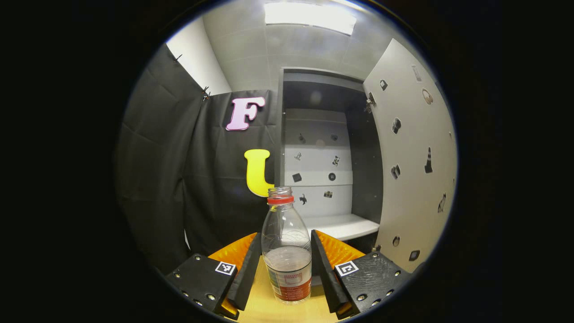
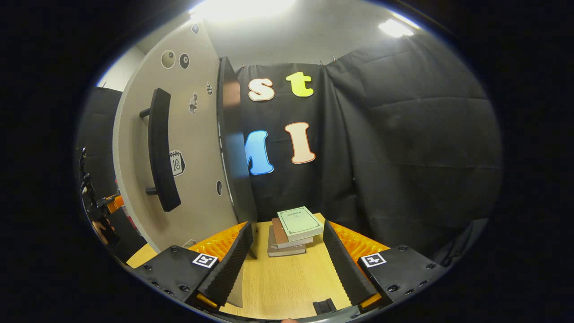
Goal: Open the cabinet door with the right hand, grasp the bottle in the cabinet with the left hand and place it on the coaster, then close the cabinet door with the right hand.
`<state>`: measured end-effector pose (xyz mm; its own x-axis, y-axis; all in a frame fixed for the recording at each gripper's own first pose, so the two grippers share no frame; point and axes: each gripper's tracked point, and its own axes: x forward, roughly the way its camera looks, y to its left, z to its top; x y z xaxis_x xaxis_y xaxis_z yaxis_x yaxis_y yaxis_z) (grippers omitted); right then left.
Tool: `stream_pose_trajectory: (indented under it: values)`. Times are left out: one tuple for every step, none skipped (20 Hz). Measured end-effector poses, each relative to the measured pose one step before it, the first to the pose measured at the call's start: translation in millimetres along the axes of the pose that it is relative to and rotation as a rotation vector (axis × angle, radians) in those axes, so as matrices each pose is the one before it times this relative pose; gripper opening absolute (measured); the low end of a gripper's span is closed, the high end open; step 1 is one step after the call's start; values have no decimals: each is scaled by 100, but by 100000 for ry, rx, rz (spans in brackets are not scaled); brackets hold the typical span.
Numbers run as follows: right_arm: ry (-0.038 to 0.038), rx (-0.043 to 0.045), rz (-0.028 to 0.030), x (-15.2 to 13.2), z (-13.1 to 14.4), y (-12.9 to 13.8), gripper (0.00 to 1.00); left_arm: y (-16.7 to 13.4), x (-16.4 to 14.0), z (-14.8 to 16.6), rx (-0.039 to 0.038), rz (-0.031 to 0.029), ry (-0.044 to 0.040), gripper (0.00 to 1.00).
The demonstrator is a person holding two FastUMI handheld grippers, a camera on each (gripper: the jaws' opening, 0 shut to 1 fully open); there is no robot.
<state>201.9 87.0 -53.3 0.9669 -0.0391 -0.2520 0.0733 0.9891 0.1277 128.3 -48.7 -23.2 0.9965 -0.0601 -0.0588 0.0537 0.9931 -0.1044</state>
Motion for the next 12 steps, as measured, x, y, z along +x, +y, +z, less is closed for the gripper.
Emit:
stream_pose_trajectory:
  values:
    - [-309,-34,354,-24,-2,182,100,251,-554,-945,-112,485,832,60]
    - [-290,-174,310,22,-83,162,100,245,-645,-935,-360,530,801,63]
    - [-225,-211,126,56,-39,107,100,233,-317,-824,-470,374,729,60]
    - [-106,-122,82,51,-63,83,100,218,-501,-905,-366,132,253,60]
    - [112,-75,104,85,-172,157,100,179,-369,-1015,86,357,61,63]
    - [462,-298,207,119,-296,94,100,86,-434,-1236,484,44,383,63]
    - [687,-602,-28,41,-326,63,100,-38,-296,-970,456,-180,298,63]
    - [688,-687,-197,146,-275,94,100,-39,-463,-1242,497,-500,557,63]
    - [589,-580,23,82,-243,165,100,-225,-330,-1007,649,-576,608,60]
    - [521,-461,156,66,-346,249,100,-125,22,-1185,653,-122,1041,60]
    - [565,-516,374,120,-127,259,100,15,-55,-1101,512,25,1222,60]
    - [453,-887,71,137,-238,203,100,-5,-133,-1085,267,184,1027,60]
